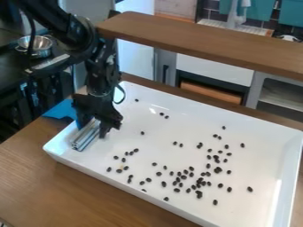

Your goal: Sweep into pile

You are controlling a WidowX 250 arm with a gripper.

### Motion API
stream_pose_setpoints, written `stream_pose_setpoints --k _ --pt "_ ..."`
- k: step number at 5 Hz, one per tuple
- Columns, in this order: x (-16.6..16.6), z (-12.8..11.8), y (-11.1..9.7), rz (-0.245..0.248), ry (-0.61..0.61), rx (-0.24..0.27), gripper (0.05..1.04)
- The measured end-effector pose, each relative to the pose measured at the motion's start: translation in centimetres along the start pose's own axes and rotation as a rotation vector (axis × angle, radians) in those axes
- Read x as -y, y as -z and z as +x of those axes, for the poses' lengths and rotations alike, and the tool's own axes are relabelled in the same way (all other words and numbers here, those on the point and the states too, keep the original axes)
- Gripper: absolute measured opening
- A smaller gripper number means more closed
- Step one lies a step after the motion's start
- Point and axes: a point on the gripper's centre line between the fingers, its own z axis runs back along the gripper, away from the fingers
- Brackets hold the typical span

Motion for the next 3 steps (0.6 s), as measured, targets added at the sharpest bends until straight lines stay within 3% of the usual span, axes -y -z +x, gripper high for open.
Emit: stream_pose_setpoints --k 1,3 --pt "0.0 -0.6 0.2 -0.015 0.022 -0.020 0.390" --pt "0.9 -2.5 -0.7 -0.065 0.045 -0.047 0.362"
